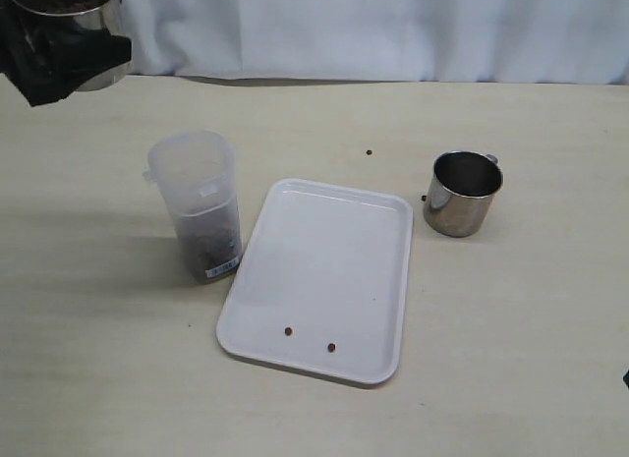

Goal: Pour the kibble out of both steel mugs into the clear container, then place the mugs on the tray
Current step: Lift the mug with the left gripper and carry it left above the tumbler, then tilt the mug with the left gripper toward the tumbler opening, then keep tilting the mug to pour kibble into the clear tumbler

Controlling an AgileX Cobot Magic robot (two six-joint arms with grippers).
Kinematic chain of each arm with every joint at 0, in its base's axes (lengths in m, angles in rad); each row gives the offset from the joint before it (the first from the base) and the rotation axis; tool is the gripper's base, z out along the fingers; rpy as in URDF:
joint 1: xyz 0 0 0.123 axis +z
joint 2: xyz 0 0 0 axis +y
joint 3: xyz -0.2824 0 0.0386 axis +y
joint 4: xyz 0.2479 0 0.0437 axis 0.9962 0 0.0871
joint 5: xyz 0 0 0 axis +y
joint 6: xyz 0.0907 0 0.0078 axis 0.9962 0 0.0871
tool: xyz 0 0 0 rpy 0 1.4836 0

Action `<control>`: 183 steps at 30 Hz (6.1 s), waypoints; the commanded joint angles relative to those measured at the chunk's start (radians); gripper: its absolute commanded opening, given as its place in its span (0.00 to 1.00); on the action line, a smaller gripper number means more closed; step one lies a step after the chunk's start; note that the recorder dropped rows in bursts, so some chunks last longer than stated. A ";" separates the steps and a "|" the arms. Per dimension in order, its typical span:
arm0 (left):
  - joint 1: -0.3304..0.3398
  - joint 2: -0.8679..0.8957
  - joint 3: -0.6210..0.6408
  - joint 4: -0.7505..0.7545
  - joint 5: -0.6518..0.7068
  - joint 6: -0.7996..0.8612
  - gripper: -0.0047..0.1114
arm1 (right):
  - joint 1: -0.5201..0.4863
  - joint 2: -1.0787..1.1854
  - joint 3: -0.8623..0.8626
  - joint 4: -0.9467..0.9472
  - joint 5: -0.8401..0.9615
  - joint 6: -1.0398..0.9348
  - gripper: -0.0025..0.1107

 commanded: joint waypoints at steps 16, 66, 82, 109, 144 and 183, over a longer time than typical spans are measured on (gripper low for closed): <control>-0.169 -0.158 0.243 -0.185 0.379 0.525 0.04 | -0.005 -0.003 0.004 -0.007 0.002 0.014 0.07; -0.295 -0.101 0.243 -0.485 0.392 1.310 0.04 | -0.005 -0.003 0.004 -0.007 0.002 0.014 0.07; -0.295 -0.085 0.243 -0.515 0.320 1.526 0.04 | -0.005 -0.003 0.004 -0.007 0.002 0.014 0.07; -0.295 -0.031 0.232 -0.550 0.192 1.739 0.04 | -0.005 -0.003 0.004 -0.007 0.002 0.014 0.07; -0.295 -0.023 0.232 -0.552 0.147 1.963 0.04 | -0.005 -0.003 0.004 -0.007 0.002 0.014 0.07; -0.295 -0.023 0.232 -0.558 0.069 2.148 0.04 | -0.005 -0.003 0.004 -0.007 0.002 0.014 0.07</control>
